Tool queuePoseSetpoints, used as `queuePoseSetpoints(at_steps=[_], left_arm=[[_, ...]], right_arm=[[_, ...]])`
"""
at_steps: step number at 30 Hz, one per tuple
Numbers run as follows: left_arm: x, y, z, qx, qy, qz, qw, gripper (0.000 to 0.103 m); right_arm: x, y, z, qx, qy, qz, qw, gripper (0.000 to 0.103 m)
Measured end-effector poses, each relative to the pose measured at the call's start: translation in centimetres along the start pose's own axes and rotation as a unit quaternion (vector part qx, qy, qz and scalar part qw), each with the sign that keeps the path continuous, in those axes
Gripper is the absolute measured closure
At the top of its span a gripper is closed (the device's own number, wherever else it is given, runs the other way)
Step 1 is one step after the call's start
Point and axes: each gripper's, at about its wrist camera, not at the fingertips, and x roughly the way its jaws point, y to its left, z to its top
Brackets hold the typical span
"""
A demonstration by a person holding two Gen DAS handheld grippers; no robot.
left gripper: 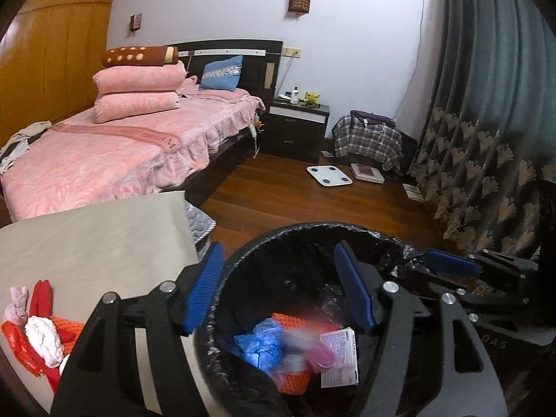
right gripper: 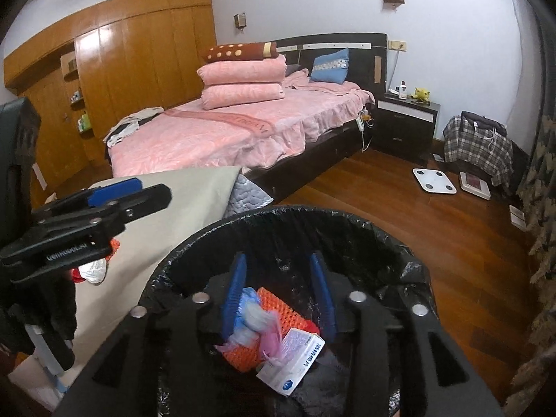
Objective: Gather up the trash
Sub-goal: 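Carry the grey cloth and pink bag over the bin and open both grippers, then move both grippers back over the table to the white tissues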
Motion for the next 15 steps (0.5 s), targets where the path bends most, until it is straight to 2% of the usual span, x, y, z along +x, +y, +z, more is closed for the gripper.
queuePoseSetpoints(at_steps=[4, 9, 11, 13, 15], left_arm=[[-1.3, 1.5, 0.0, -0.006, -0.008, 0.019, 0.9998, 0.027], [-3.7, 4.7, -0.4, -0.018, -0.016, 0.055, 0.9982, 0.019], [-5.0, 6.5, -0.9, -0.024, -0.018, 0.078, 0.9965, 0.016], [-6.3, 8.2, -1.4, -0.028, -0.017, 0.102, 0.9943, 0.015], [-7.5, 9.9, -2.0, -0.034, -0.016, 0.123, 0.9917, 0.014]], right_arm=[[0.1, 0.3, 0.1, 0.003, -0.005, 0.001, 1.0, 0.038], [0.4, 2.0, 0.4, 0.004, -0.011, 0.01, 1.0, 0.023], [0.5, 3.2, 0.7, 0.009, -0.018, 0.019, 1.0, 0.012], [0.7, 4.3, 0.9, 0.009, -0.022, 0.028, 0.999, 0.007], [1.1, 6.0, 1.2, 0.008, -0.026, 0.044, 0.999, 0.006]])
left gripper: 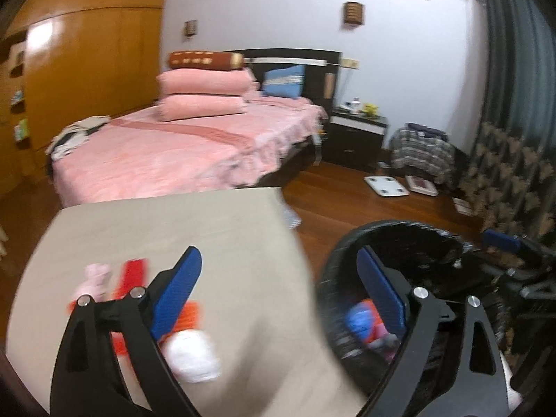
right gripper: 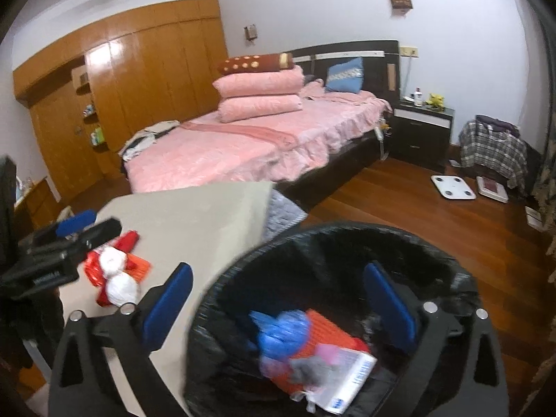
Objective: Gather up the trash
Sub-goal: 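Move both grippers back over the table to the white tissues, then grasp the white tissue ball with the right gripper while the left gripper grasps white tissue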
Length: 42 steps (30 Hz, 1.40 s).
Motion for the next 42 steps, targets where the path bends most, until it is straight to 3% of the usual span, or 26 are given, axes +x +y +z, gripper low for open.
queuePoseSetpoints(at_steps=[7, 13, 24, 33, 36, 40, 42], left_arm=[[-2.7, 8.1, -2.2, -0.033, 0.008, 0.08, 0.9962, 0.014], [-4.0, 12.8, -4.2, -0.051, 0.017, 0.121, 0.9912, 0.014], [-4.2, 18.0, -7.1, -0.08, 0.035, 0.147, 0.9852, 0.014], [-3.7, 18.4, -7.5, -0.093, 0.041, 0.139, 0.9851, 0.014], [-3.4, 18.3, -7.6, -0.1, 0.042, 0.135, 0.9849, 0.014], [-3.1, 17.8, -7.6, -0.1, 0.042, 0.132, 0.9852, 0.014], [-2.9, 17.6, -7.5, -0.099, 0.043, 0.131, 0.9855, 0.014]], right_arm=[[3.3, 6.9, 0.0, -0.016, 0.014, 0.059, 0.998, 0.006], [6.8, 13.0, -1.5, -0.044, 0.035, 0.096, 0.994, 0.006], [11.7, 18.8, -4.8, -0.072, 0.076, 0.103, 0.989, 0.008], [14.1, 20.2, -6.7, -0.082, 0.128, 0.115, 0.982, 0.024], [14.3, 20.5, -7.0, -0.091, 0.14, 0.125, 0.978, 0.034], [14.5, 20.8, -7.3, -0.097, 0.158, 0.149, 0.971, 0.059], [14.1, 21.0, -7.3, -0.102, 0.156, 0.152, 0.971, 0.061]])
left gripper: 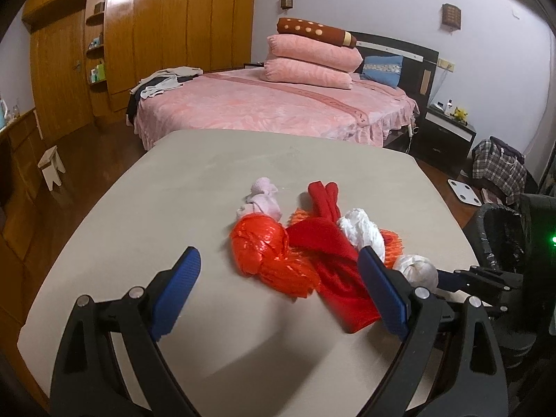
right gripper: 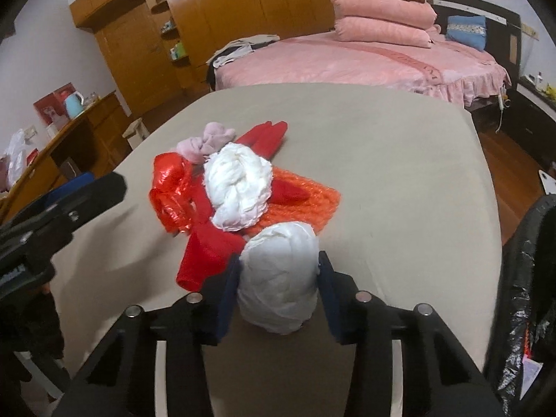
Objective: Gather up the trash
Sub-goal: 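Grasp the white tissue ball with the right gripper while the left gripper grasps white tissue, then carry both white tissues over the trash bin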
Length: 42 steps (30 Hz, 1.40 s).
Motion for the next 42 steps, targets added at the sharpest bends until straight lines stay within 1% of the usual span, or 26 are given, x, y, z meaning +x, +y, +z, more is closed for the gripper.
queuePoseSetpoints(at_steps=[4, 11, 15, 17, 19, 23, 25, 26, 28, 32, 38, 42], left_arm=[[0.3, -0.8, 0.3, 0.004, 0.0, -0.006, 1.0, 0.014], [1.6, -3.7, 2.0, 0.021, -0.014, -0.029, 0.9992, 0.015], [3.3, -5.5, 2.5, 0.039, -0.01, -0.04, 0.9984, 0.028], [4.1, -6.1, 2.5, 0.044, -0.006, -0.043, 0.9981, 0.031], [5.0, -6.6, 2.4, 0.051, 0.0, -0.043, 0.9978, 0.037], [6.5, -7.1, 2.2, 0.057, 0.016, -0.039, 0.9975, 0.046], [7.1, -7.3, 1.9, 0.062, 0.027, -0.037, 0.997, 0.057], [7.4, -7.5, 1.7, 0.068, 0.033, -0.036, 0.9965, 0.06], [7.7, -7.7, 1.3, 0.076, 0.038, -0.036, 0.9957, 0.076], [7.0, -7.7, 0.9, 0.078, 0.026, -0.039, 0.9958, 0.079], [3.7, -7.7, 2.1, 0.068, -0.016, -0.049, 0.9963, 0.079], [0.9, -8.1, 3.0, 0.062, -0.044, -0.064, 0.995, 0.079]], right_arm=[[-1.1, -0.4, 0.2, 0.009, -0.013, -0.007, 1.0, 0.062], [-3.9, -3.2, 1.9, 0.03, -0.051, -0.036, 0.998, 0.062], [-4.4, -4.2, 2.4, 0.035, -0.06, -0.045, 0.997, 0.062], [-4.5, -4.4, 2.5, 0.035, -0.061, -0.047, 0.996, 0.062], [-4.6, -4.7, 2.6, 0.035, -0.061, -0.047, 0.996, 0.062], [-4.5, -5.0, 2.7, 0.038, -0.06, -0.042, 0.997, 0.062], [-4.4, -5.1, 2.7, 0.039, -0.06, -0.041, 0.997, 0.062], [-4.4, -5.2, 2.7, 0.041, -0.06, -0.04, 0.997, 0.062], [-4.4, -5.3, 2.6, 0.043, -0.06, -0.039, 0.996, 0.062], [-4.6, -5.2, 2.4, 0.047, -0.062, -0.038, 0.996, 0.062], [-5.7, -5.2, 2.6, 0.052, -0.074, -0.036, 0.995, 0.062], [-7.2, -5.1, 2.8, 0.049, -0.091, -0.036, 0.994, 0.062]])
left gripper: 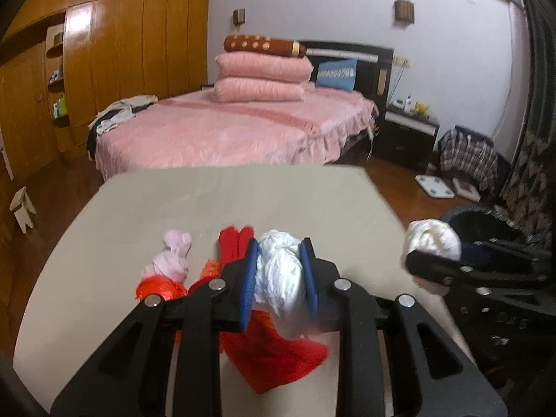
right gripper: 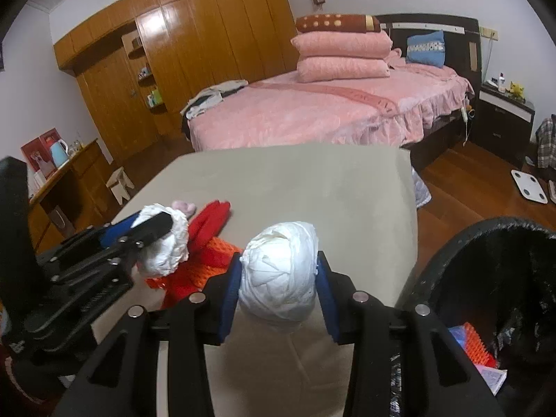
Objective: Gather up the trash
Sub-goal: 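Carry both white tissues over the trash bin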
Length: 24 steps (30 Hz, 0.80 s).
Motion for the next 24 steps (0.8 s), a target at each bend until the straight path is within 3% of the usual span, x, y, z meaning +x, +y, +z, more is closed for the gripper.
queuePoseSetpoints(at_steps=[7, 24], left_arm=[[-2.7, -1.6, 0.9, -0.001, -0.024, -0.016, 0.9996, 0.079], [-5.0, -7.8, 1.8, 0.023, -0.026, -0.07, 0.9969, 0.079]], right_arm=[[-2.7, 0.0, 0.7, -0.003, -0.023, 0.0, 1.0, 0.062], [-11.1, -3.9, 0.3, 0.011, -0.075, -0.053, 0.996, 0.062]])
